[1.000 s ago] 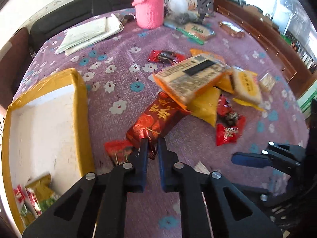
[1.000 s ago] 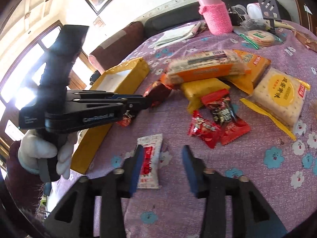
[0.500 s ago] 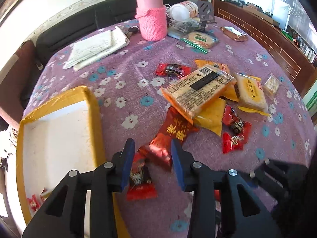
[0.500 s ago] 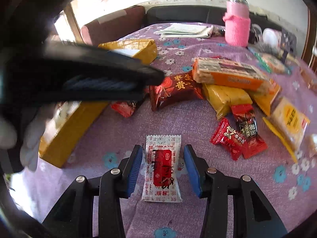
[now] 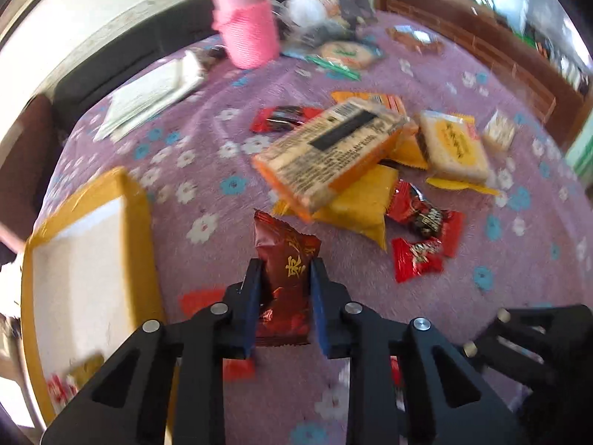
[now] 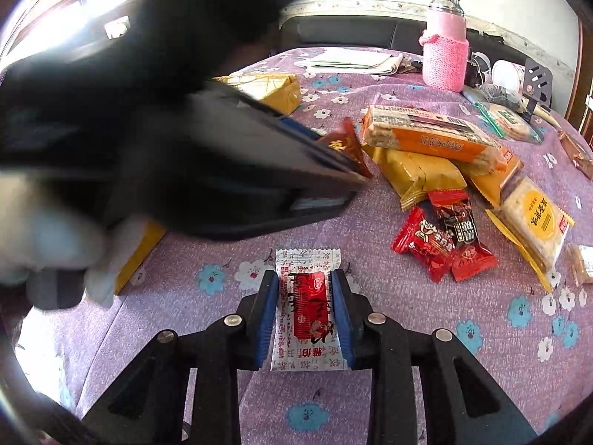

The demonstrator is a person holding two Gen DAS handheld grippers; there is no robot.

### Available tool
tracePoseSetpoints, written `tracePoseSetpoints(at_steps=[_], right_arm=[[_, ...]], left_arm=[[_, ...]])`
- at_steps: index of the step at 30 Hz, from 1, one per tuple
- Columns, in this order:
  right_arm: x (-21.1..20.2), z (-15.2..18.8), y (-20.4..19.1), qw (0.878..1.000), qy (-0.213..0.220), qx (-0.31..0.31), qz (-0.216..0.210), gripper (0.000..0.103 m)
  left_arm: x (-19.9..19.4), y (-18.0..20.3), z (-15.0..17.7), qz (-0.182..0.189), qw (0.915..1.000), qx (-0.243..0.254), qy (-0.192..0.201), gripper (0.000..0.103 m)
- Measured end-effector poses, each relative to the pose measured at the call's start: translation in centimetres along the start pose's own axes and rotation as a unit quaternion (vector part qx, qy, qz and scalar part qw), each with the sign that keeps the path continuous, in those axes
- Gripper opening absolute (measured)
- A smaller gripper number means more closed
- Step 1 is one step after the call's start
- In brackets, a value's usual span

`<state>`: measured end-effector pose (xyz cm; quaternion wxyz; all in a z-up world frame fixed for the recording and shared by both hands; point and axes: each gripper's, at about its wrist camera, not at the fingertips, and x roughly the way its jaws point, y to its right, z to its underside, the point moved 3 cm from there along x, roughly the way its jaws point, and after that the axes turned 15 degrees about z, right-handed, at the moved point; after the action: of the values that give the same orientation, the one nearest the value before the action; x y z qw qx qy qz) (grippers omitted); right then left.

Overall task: Organize snacks
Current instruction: 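Carry both candies over the tray and release them inside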

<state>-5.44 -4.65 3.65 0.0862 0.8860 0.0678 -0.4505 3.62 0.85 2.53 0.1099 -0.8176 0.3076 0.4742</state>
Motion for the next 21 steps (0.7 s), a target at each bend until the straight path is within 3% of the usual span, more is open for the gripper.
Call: tracePoseSetpoints(at_steps=[3, 5, 13, 18, 21], right_arm=[[-0.1, 0.1, 0.2, 1.0, -0.002, 0.007, -0.014, 0.03], [-0.1, 0.1, 0.3, 1.0, -0.001, 0.01, -0.021, 0.03], [-1.4, -0.4, 0.6, 0.997, 0.027, 0.046, -0.064, 0.03], [-3.2, -1.2, 1.1, 0.992, 0.035, 0.082, -0.084, 0.03], [-5.2, -1.8, 1.1, 0.989, 0.052, 0.096, -0.099, 0.03]], left_arm=[[-4.4, -1.1, 1.5, 0.013, 0.9976, -0.042, 0.052, 0.022], [-7.7, -1.6, 2.8, 0.002, 0.9949, -0.053, 0.086, 0.022], [-19.0, -4.9, 9.0, -0.03, 0.9708, -0.126, 0.202, 0.023], [-21.2, -7.5, 11.8, -0.042, 0.956, -0.175, 0.231, 0.023], [-21.0, -8.9, 13.6, -0.012, 0.9421, -0.211, 0.261, 0.023]])
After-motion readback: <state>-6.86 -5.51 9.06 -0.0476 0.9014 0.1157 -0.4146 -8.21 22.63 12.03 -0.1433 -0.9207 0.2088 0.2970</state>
